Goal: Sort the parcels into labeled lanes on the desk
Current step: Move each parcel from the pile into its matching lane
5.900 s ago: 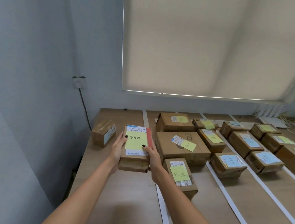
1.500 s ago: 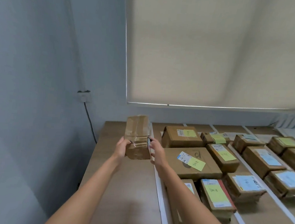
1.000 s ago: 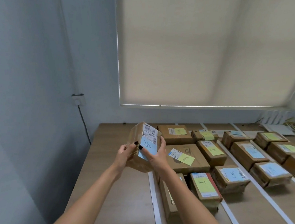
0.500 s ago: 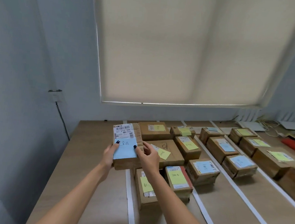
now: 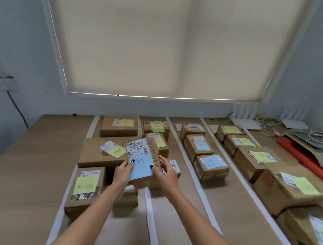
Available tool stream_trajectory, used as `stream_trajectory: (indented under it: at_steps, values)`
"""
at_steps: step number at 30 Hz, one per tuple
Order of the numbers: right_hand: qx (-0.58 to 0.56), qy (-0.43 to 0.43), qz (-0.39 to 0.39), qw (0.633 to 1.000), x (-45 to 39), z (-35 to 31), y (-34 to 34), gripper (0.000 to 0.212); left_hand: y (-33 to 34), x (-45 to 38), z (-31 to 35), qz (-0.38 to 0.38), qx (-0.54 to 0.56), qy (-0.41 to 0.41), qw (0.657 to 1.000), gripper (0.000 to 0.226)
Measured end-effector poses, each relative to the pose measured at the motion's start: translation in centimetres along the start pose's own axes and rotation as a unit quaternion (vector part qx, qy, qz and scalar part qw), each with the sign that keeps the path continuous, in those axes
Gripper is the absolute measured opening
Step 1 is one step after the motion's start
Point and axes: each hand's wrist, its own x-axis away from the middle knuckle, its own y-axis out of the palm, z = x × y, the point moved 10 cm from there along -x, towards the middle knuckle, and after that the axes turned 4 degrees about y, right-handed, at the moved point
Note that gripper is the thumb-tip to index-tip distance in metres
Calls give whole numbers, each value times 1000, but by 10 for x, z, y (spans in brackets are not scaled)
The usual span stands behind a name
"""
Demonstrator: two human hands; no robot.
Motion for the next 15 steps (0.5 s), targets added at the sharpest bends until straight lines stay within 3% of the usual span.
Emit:
stream_trajectory:
  at_steps: [8, 15]
  values:
    - [11, 20, 6, 1000, 8, 5, -86, 52, 83, 13, -20, -17, -3, -28, 999, 28]
    - [14, 34, 57, 998, 21, 29, -153, 47, 150, 24, -38, -81, -24, -44, 995, 43]
